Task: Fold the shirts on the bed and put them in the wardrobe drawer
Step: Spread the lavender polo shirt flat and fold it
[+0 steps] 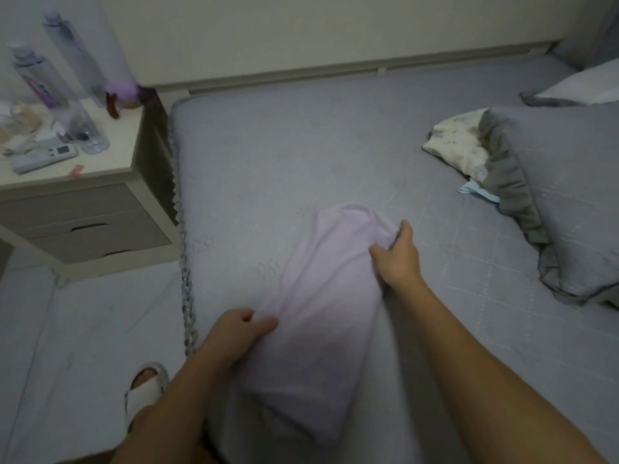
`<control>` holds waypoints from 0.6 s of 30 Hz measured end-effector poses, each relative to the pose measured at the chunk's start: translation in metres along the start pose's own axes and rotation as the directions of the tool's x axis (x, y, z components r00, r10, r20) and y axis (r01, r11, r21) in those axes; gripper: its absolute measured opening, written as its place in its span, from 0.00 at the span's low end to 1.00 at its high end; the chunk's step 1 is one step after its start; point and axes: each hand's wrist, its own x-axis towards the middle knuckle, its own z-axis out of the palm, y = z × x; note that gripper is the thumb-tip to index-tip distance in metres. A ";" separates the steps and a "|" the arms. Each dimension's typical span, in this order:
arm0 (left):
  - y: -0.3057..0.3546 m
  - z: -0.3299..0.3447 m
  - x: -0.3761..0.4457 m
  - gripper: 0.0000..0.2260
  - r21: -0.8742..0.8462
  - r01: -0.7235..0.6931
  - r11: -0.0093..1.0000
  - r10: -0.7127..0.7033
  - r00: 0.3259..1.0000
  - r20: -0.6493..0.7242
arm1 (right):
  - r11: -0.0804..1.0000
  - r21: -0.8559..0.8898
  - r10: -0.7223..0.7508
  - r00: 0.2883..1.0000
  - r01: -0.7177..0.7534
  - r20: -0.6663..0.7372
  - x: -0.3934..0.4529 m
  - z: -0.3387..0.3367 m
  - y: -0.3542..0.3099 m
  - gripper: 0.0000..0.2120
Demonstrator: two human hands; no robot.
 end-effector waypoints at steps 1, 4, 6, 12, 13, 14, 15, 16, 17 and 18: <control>-0.003 0.008 -0.008 0.10 -0.049 0.004 0.999 -0.003 1.000 0.023 | 0.999 0.037 -0.006 1.000 0.006 0.012 0.009 0.003 -0.008 0.39; -0.005 0.029 -0.029 0.07 -0.161 0.012 0.987 -0.019 0.999 -0.045 | 0.989 0.144 0.028 0.999 -0.032 0.028 0.002 0.012 -0.009 0.35; -0.007 0.035 -0.039 0.08 -0.338 0.084 0.938 -0.107 0.993 -0.052 | 0.967 0.240 0.063 0.994 -0.081 0.084 -0.028 0.014 0.017 0.28; -0.013 0.044 -0.075 0.12 -0.537 0.185 0.823 -0.148 0.983 0.112 | 0.843 0.400 0.164 0.880 -0.360 0.446 -0.154 -0.004 0.107 0.12; -0.012 0.048 -0.082 0.12 -0.542 0.186 0.819 -0.154 0.983 0.104 | 0.862 0.376 0.147 0.879 -0.339 0.454 -0.169 -0.005 0.115 0.13; -0.011 0.053 -0.089 0.12 -0.535 0.186 0.824 -0.165 0.982 0.086 | 0.901 0.335 0.111 0.893 -0.275 0.435 -0.182 -0.007 0.119 0.14; -0.010 0.058 -0.096 0.13 -0.510 0.189 0.839 -0.181 0.981 0.065 | 0.934 0.294 0.070 0.911 -0.203 0.407 -0.191 -0.011 0.121 0.15; -0.007 0.062 -0.104 0.13 -0.482 0.203 0.852 -0.201 0.978 0.056 | 0.954 0.263 0.036 0.927 -0.143 0.374 -0.199 -0.017 0.120 0.16; -0.007 0.065 -0.112 0.13 -0.472 0.226 0.852 -0.222 0.973 0.065 | 0.964 0.246 0.007 0.938 -0.099 0.347 -0.204 -0.024 0.118 0.18; -0.008 0.067 -0.120 0.13 -0.480 0.259 0.838 -0.247 0.965 0.090 | 0.968 0.238 -0.006 0.944 -0.078 0.331 -0.208 -0.033 0.116 0.20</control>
